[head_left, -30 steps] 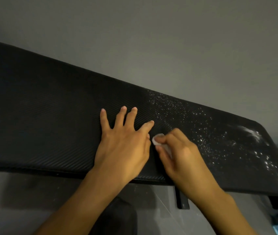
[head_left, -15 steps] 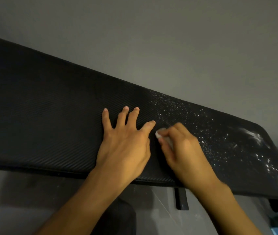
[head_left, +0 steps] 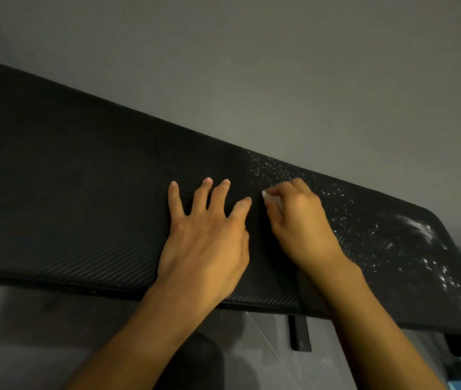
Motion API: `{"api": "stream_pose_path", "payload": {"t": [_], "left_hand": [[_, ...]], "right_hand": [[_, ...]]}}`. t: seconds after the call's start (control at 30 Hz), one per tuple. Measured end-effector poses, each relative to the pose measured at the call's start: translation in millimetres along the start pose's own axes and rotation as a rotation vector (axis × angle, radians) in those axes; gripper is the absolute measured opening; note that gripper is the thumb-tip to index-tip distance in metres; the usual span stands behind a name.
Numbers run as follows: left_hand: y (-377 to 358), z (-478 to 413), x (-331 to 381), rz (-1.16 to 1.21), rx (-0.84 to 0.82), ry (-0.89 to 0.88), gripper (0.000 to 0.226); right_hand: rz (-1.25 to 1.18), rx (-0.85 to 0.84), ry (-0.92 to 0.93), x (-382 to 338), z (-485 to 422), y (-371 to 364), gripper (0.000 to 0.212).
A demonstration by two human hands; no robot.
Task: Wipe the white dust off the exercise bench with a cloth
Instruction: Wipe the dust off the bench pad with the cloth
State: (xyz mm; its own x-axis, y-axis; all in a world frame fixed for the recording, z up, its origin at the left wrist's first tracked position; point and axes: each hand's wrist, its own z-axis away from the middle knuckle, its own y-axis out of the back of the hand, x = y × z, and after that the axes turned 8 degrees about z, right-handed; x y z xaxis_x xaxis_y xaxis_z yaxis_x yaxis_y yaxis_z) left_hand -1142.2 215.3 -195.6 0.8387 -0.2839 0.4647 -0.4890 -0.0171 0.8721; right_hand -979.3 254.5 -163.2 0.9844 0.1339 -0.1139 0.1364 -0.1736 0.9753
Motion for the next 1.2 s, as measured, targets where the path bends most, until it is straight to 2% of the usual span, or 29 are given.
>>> {"api": "stream_pose_path", "payload": {"t": [0.13, 0.3, 0.43, 0.6, 0.7, 0.87, 1.07, 1.2], "left_hand": [[-2, 1, -2, -0.002, 0.014, -0.004, 0.058], [-2, 0, -1, -0.006, 0.017, 0.006, 0.058], [-3, 0, 0, -0.009, 0.022, 0.015, 0.06], [-5, -2, -1, -0.008, 0.029, 0.005, 0.062], [-6, -2, -1, -0.015, 0.031, 0.013, 0.062], [-6, -2, -1, 0.002, 0.02, 0.024, 0.059], [-5, -3, -2, 0.003, 0.018, 0.013, 0.06], [-5, -2, -1, 0.004, 0.012, 0.014, 0.06]], "right_hand": [[-0.007, -0.056, -0.066, -14, -22, -3, 0.028], [-0.031, -0.058, 0.046, -14, 3, 5, 0.024], [0.029, -0.059, -0.098, -9, -56, -3, 0.029], [-0.014, -0.095, 0.031, -19, -48, -3, 0.024], [-0.022, -0.15, 0.004, -8, -47, 4, 0.022], [0.04, -0.075, -0.065, -21, -100, -10, 0.026], [-0.047, -0.088, 0.1, -21, -48, -1, 0.024], [0.023, -0.076, -0.072, -5, -74, -6, 0.027]]}}
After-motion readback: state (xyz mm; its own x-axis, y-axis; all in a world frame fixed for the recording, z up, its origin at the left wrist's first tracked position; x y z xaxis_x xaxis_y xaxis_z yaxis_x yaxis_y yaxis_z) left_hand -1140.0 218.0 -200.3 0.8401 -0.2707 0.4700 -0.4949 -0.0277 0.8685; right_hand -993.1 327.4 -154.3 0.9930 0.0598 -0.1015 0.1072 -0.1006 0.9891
